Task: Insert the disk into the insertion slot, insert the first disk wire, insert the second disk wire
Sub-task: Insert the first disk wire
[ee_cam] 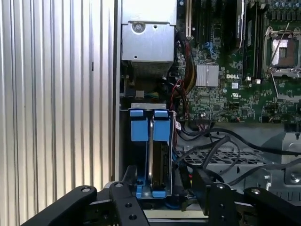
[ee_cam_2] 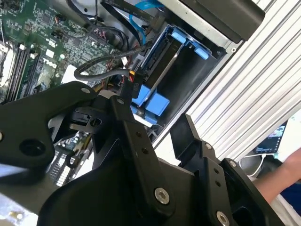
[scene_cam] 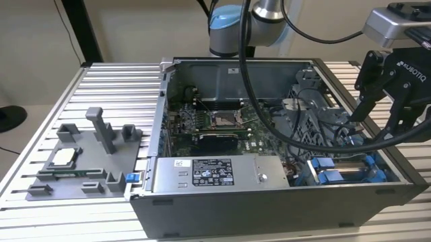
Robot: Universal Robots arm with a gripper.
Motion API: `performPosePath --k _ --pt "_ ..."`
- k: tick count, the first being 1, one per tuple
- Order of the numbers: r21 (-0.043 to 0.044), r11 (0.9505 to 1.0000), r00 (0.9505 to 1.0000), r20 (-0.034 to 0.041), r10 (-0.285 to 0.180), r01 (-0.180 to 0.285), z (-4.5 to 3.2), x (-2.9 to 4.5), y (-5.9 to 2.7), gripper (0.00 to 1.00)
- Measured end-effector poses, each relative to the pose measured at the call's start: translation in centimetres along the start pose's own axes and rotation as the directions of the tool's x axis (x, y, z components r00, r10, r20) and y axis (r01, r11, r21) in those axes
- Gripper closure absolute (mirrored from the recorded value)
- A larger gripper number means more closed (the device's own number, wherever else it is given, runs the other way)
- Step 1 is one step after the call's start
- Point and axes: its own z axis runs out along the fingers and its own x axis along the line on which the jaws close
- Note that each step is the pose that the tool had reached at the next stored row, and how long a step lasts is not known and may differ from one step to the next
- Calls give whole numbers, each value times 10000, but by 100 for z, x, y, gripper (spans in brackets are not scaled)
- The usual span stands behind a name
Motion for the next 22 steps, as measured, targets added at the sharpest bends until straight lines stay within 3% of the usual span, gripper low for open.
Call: performPosePath --k 4,9,18,22 --pt "62 9999 10000 -2 -85 85 16 -44 -3 0" --pt "162 9995 9996 -20 -268 268 91 -143 -4 0" --pt "145 9958 9959 -54 -900 901 119 -167 -4 0" --pt "143 9954 9955 -55 -942 943 119 -165 -5 0"
